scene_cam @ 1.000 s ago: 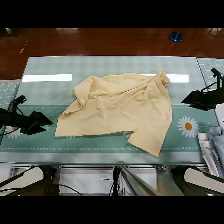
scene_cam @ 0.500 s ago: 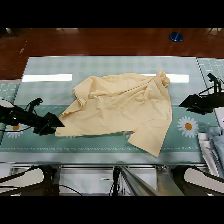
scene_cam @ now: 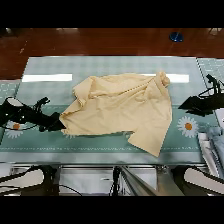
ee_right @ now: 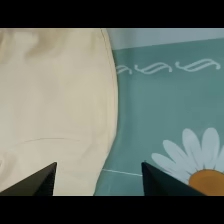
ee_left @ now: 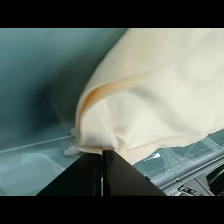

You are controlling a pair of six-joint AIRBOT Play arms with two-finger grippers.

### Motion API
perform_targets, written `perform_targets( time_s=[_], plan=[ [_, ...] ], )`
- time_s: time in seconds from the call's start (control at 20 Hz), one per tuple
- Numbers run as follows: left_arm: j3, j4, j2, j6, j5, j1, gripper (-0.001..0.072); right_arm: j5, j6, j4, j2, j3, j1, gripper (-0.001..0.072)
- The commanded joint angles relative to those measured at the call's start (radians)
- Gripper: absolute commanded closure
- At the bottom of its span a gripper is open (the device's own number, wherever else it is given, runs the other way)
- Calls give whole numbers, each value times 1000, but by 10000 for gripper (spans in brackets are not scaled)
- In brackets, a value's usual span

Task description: Fold the shirts.

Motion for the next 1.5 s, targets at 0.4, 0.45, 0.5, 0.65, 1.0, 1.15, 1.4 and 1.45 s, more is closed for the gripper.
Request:
perform_targets(
  time_s=[0.4,0.45,0.5,0.65,1.0,1.15,1.4,1.45],
  plan=[
    [5,0,99,66,20,-3,683,-167,-61,194,4,-287,-13,178],
    [5,-1,99,66,18,-3,683,-187,-61,192,4,-299,10,179],
    [5,-1,99,66,15,-3,683,-218,-56,194,4,-313,39,179],
    [5,-34,99,82,16,-3,683,-369,8,190,4,-339,145,273],
    [208,-397,234,182,-92,-3,686,-311,-4,279,202,-115,178,682],
    [492,-573,411,191,-69,-3,685,-349,-67,292,426,150,175,683],
    [1035,-483,657,-1,101,-3,685,-473,109,104,623,651,170,683],
    [1119,-425,695,-50,117,-3,686,-465,180,31,628,739,170,683]
  ],
)
